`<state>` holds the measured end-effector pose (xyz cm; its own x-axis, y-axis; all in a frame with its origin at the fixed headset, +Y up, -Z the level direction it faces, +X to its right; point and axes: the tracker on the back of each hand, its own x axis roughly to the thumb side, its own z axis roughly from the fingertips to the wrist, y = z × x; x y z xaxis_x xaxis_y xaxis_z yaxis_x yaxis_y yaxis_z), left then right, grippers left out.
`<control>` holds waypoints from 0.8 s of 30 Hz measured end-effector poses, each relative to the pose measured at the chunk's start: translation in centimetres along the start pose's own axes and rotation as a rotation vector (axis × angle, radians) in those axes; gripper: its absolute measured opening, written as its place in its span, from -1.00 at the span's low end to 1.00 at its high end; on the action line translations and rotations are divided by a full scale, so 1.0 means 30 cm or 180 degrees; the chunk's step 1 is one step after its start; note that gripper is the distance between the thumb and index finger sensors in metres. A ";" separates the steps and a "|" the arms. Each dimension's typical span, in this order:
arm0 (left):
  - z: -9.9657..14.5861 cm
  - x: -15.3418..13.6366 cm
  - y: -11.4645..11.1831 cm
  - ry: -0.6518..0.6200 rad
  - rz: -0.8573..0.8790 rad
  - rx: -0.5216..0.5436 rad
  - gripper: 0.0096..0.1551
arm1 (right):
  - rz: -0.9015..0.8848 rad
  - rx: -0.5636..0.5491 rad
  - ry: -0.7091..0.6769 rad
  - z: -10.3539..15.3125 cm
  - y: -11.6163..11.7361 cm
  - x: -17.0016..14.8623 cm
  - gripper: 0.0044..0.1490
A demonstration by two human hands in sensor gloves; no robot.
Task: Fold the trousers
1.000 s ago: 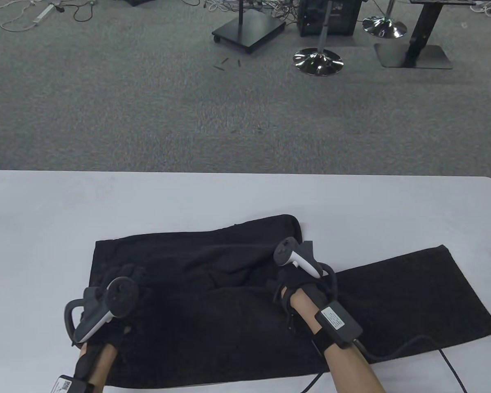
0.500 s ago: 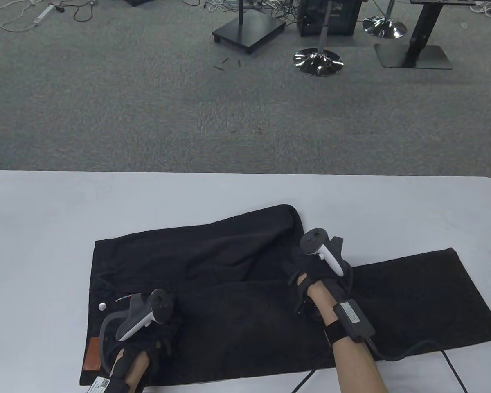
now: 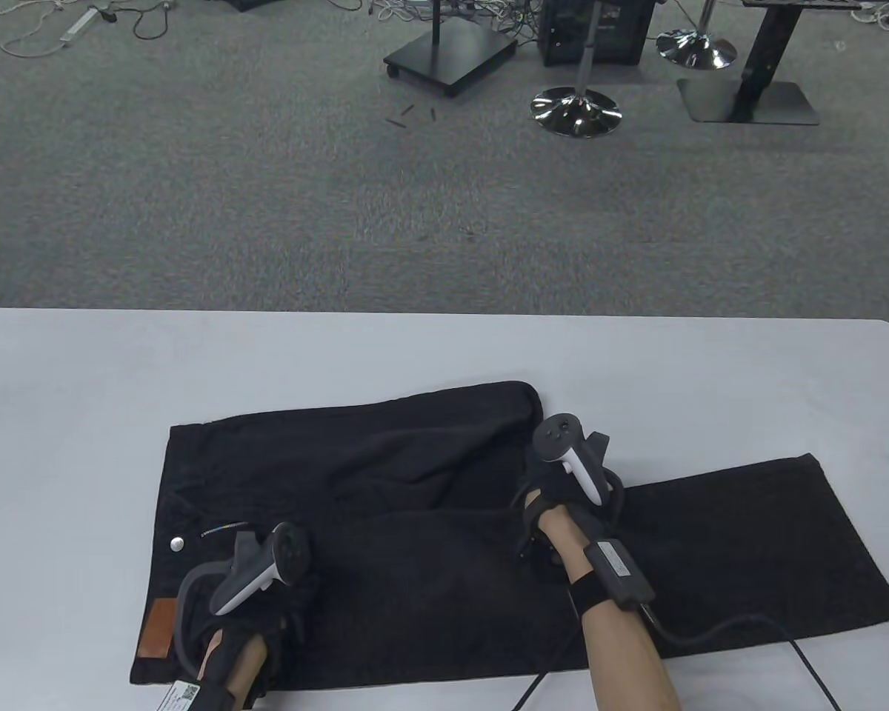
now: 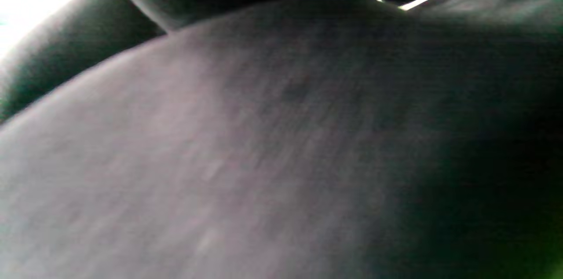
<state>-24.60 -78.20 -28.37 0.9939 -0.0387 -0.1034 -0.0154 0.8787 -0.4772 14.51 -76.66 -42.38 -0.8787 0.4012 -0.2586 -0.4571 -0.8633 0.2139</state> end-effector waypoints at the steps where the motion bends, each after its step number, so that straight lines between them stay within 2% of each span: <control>1: 0.000 -0.022 0.003 0.0036 0.0036 -0.0018 -0.16 | -0.0127 -0.0093 -0.0102 0.009 -0.024 0.001 -0.29; 4: 0.001 -0.087 0.011 0.0163 0.0176 -0.0028 -0.23 | -0.0305 -0.0369 -0.0309 0.036 -0.101 0.008 -0.30; 7: 0.001 -0.156 0.009 0.0281 0.0194 -0.0079 -0.25 | -0.0549 -0.0771 -0.0465 0.062 -0.213 -0.002 -0.32; 11: 0.004 -0.247 0.012 0.0500 0.0344 -0.0086 -0.26 | -0.0864 -0.1077 -0.0446 0.079 -0.336 -0.049 -0.32; 14: 0.006 -0.305 0.011 0.0665 0.0431 -0.0091 -0.26 | -0.0939 -0.1223 -0.0293 0.078 -0.373 -0.100 -0.31; 18: 0.007 -0.317 0.014 0.0726 0.0582 -0.0081 -0.23 | -0.0794 -0.1196 -0.0305 0.093 -0.327 -0.110 -0.28; 21: 0.016 -0.266 0.032 0.0661 0.0379 0.0049 -0.18 | -0.0285 -0.0915 -0.0552 0.119 -0.239 -0.046 -0.29; 23: 0.028 -0.218 0.052 0.0535 0.0424 0.0095 -0.16 | 0.0170 -0.0514 -0.0815 0.141 -0.154 0.024 -0.33; 24: 0.036 -0.185 0.065 0.0428 0.0521 0.0109 -0.16 | 0.0370 -0.0112 -0.0911 0.159 -0.093 0.064 -0.32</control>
<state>-30.04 -75.76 -27.78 0.9549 0.0448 -0.2936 -0.1694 0.8940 -0.4147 13.43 -72.01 -38.99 -0.9301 0.3647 0.0426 -0.3505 -0.9165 0.1925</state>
